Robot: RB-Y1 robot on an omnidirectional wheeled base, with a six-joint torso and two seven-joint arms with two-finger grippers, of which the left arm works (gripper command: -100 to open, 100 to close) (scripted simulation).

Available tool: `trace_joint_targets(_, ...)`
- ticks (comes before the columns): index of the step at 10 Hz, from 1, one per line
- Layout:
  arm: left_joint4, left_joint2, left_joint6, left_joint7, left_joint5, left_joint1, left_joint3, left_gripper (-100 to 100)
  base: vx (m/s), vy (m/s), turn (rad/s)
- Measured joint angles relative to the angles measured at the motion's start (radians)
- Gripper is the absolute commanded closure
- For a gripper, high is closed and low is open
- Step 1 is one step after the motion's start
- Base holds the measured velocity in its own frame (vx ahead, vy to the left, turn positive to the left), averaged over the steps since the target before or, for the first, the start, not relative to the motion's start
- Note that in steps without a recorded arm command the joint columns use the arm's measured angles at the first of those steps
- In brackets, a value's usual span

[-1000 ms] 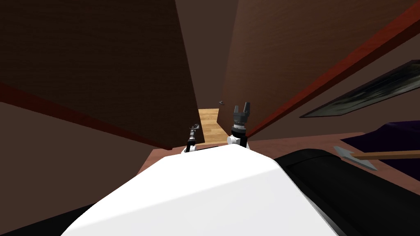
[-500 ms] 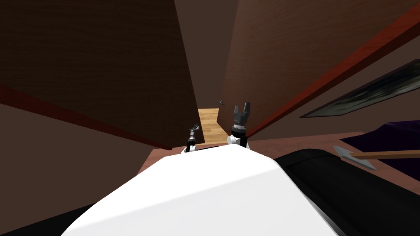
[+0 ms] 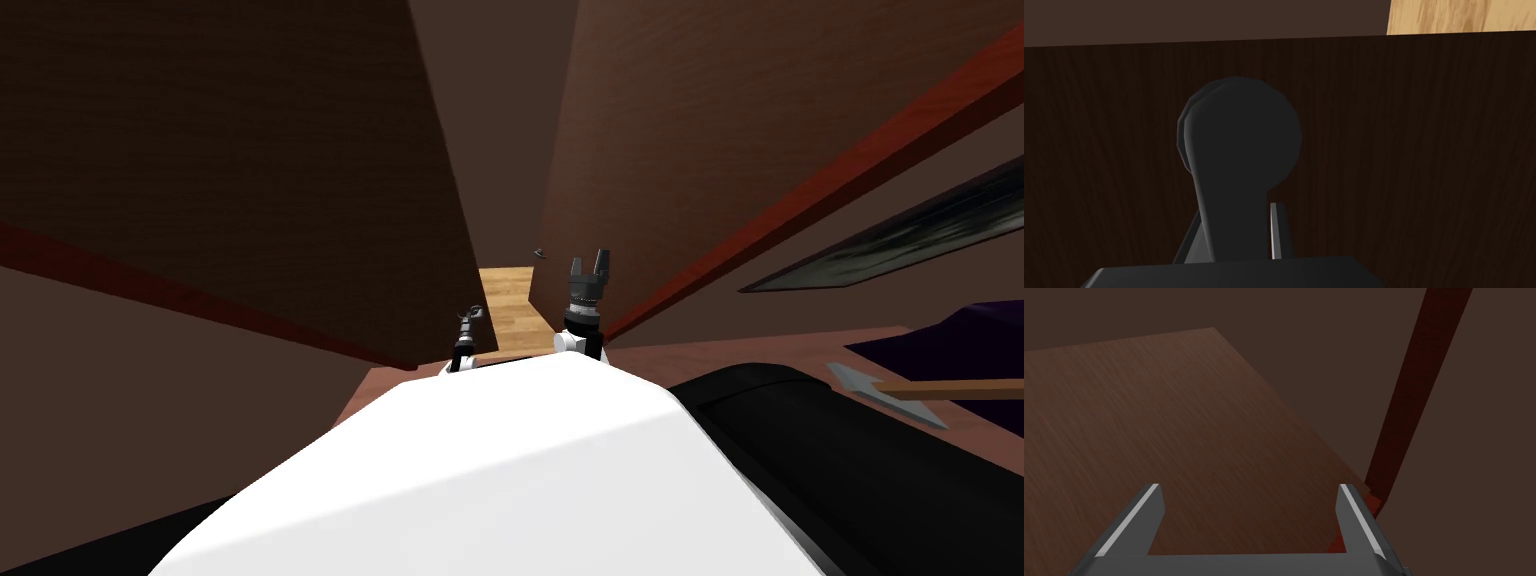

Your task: Push the door open

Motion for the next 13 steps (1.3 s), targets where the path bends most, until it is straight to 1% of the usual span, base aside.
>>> trace_joint_targets(1,-0.019,0.004,0.007,-0.003,0.001,0.005,0.003,100,0.148,-0.049,0.053)
trace_joint_targets(2,0.027,0.007,-0.014,-0.005,0.007,-0.024,0.015,100,0.154,-0.055,0.038)
trace_joint_targets(3,0.014,0.007,-0.018,-0.012,0.009,-0.012,0.020,100,0.073,-0.027,0.005)
trace_joint_targets(4,-0.027,0.014,0.002,-0.014,0.008,0.007,0.019,100,0.135,-0.051,0.088)
trace_joint_targets(5,-0.040,0.023,0.017,-0.017,0.014,0.012,0.029,100,0.159,-0.091,0.056)
trace_joint_targets(6,-0.005,0.030,0.002,-0.016,0.020,-0.006,0.041,100,0.172,-0.079,0.067)
trace_joint_targets(7,-0.020,0.032,0.008,-0.022,0.025,0.005,0.051,100,0.201,-0.075,0.104)
trace_joint_targets(8,0.010,0.037,0.000,-0.024,0.033,-0.015,0.065,100,0.146,-0.059,0.013)
trace_joint_targets(9,0.004,0.044,-0.006,-0.022,0.035,-0.011,0.070,100,0.056,-0.014,-0.007)
trace_joint_targets(10,0.001,0.049,-0.009,-0.020,0.036,-0.013,0.072,100,0.000,0.000,0.000)
trace_joint_targets(11,-0.025,0.050,0.002,-0.022,0.036,-0.003,0.073,100,0.120,-0.067,0.071)
trace_joint_targets(12,-0.010,0.044,0.001,-0.032,0.042,-0.008,0.086,100,0.170,-0.106,0.102)
trace_joint_targets(13,-0.014,0.049,0.004,-0.035,0.048,0.001,0.096,100,0.150,-0.093,0.107)
